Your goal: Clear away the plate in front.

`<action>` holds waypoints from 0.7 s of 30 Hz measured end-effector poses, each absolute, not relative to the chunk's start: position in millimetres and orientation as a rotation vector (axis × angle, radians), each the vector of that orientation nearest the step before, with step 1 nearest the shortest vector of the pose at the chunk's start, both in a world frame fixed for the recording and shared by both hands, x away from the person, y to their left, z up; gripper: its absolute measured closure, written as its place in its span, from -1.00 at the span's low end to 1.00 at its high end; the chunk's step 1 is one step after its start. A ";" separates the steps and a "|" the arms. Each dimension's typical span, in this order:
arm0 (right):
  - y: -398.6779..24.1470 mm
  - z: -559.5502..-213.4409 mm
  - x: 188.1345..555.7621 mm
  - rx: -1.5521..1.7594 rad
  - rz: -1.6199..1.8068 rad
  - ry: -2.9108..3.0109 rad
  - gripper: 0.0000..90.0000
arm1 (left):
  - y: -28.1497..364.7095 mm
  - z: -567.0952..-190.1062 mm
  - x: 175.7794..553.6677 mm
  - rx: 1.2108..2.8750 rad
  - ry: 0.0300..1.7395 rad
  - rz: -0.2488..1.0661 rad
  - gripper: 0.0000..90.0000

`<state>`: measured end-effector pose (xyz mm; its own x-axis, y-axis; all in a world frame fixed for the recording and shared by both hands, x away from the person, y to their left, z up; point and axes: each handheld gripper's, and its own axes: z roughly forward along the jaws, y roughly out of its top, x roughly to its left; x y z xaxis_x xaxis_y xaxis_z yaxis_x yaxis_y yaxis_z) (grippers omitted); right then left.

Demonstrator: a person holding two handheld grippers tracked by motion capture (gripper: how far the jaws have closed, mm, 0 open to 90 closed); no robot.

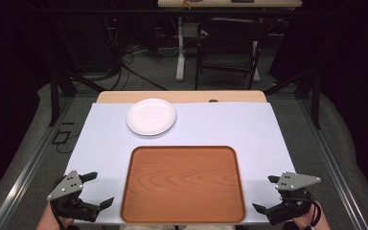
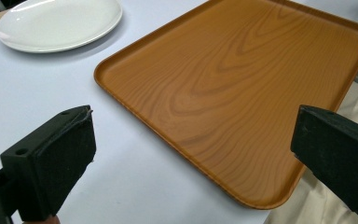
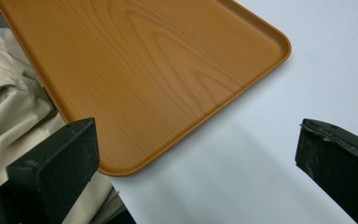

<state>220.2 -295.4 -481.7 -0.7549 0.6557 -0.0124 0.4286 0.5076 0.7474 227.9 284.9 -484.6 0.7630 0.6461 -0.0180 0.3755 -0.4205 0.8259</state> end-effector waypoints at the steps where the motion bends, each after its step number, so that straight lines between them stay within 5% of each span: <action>1: -295.7 -481.6 220.0 0.907 1.099 2.459 -1.00 | 284.7 -484.6 227.9 2.057 0.767 0.381 -0.99; 21: -294.4 -481.7 220.6 0.901 1.094 2.465 -1.00 | 280.0 -482.3 225.0 2.064 0.801 0.418 -0.99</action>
